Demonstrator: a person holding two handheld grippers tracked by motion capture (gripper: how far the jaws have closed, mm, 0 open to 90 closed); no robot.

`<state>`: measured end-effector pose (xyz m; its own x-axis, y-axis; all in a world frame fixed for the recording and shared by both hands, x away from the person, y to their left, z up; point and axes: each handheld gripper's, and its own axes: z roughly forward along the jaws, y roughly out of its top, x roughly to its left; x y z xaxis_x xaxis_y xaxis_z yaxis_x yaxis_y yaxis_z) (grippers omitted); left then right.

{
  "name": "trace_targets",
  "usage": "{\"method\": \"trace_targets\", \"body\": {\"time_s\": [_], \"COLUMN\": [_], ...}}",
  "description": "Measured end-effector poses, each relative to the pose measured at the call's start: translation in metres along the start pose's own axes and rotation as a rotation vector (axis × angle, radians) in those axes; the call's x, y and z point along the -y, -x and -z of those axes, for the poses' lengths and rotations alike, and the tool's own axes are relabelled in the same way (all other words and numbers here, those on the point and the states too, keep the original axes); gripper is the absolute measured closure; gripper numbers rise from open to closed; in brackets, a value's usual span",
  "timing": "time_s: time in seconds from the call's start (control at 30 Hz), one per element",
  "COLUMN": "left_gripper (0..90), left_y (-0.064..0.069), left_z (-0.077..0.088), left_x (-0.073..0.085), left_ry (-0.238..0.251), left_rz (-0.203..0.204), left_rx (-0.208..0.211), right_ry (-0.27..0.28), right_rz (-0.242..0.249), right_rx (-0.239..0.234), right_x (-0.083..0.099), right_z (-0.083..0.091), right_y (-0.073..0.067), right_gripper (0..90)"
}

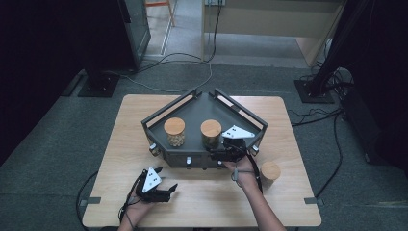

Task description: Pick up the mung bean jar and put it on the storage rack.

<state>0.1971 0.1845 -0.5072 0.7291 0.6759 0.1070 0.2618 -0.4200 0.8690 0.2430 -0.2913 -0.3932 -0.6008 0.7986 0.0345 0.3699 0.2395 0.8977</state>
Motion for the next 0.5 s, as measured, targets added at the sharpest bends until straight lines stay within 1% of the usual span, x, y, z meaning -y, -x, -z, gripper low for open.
{"method": "trace_targets", "body": {"time_s": [0.17, 0.27, 0.37, 0.43, 0.5], "left_gripper": [12.3, 12.3, 12.3, 12.3, 12.3], "left_y": [0.0, 0.0, 0.0, 0.0, 0.0], "left_z": [0.0, 0.0, 0.0, 0.0, 0.0], "left_x": [0.0, 0.0, 0.0, 0.0, -0.001], "left_ry": [0.0, 0.0, -0.001, -0.002, -0.004], "left_rz": [0.001, 0.0, -0.001, 0.002, 0.001], "left_rx": [-0.001, -0.001, -0.002, -0.002, -0.001], "right_ry": [-0.001, -0.009, -0.007, -0.005, -0.006], "right_rz": [0.011, 0.03, 0.025, 0.033, 0.049], "right_rx": [0.002, 0.012, 0.0, -0.005, 0.001], "right_x": [0.002, 0.002, 0.005, 0.007, 0.009], "right_z": [0.005, 0.009, 0.013, 0.015, 0.017], "right_y": [-0.002, -0.004, -0.001, -0.001, -0.002], "right_gripper": [17.7, 17.7, 17.8, 17.8, 17.8]}}
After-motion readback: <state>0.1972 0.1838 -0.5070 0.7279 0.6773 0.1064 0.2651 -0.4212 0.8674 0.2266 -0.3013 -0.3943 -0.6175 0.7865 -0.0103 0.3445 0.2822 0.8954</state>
